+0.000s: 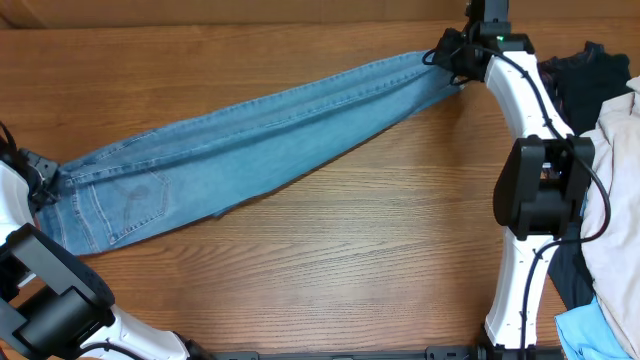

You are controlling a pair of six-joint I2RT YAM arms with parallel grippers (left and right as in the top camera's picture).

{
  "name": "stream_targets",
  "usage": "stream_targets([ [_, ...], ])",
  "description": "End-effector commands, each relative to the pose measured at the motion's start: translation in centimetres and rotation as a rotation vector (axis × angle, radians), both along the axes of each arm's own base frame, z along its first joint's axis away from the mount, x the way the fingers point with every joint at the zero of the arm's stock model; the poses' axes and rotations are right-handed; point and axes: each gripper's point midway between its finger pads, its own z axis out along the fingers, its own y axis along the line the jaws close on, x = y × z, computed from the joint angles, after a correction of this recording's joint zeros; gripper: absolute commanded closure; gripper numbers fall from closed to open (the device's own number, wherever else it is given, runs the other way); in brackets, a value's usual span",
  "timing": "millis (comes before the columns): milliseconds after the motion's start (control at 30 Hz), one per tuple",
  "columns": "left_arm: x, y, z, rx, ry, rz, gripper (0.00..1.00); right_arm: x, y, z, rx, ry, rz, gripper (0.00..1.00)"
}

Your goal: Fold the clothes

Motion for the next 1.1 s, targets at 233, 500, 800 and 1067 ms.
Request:
stream_targets([
  [233, -0.1, -2.2, -0.4, -0.111, 0.0, -0.106, 0.12, 3.8, -0.1, 2.9, 0.002, -0.188, -0.008, 0.78],
  [500, 0.6, -1.7, 4.4, -0.023, -0.079, -0.132, 0.05, 3.3, -0.6, 2.4, 0.001, -0.154, -0.014, 0.64],
  [800, 0.5, -3.1, 10.9, 0.045, -0.173, -0.169, 0.0, -0.4, -2.8, -0.8, -0.069, 0.043, -0.062, 0.6],
  [1067, -1.4, -8.6, 5.4, -0.114, 0.06, -0.257, 0.13, -3.1, -5.2, -2.6, -0.069, 0.168, -0.099, 0.52],
])
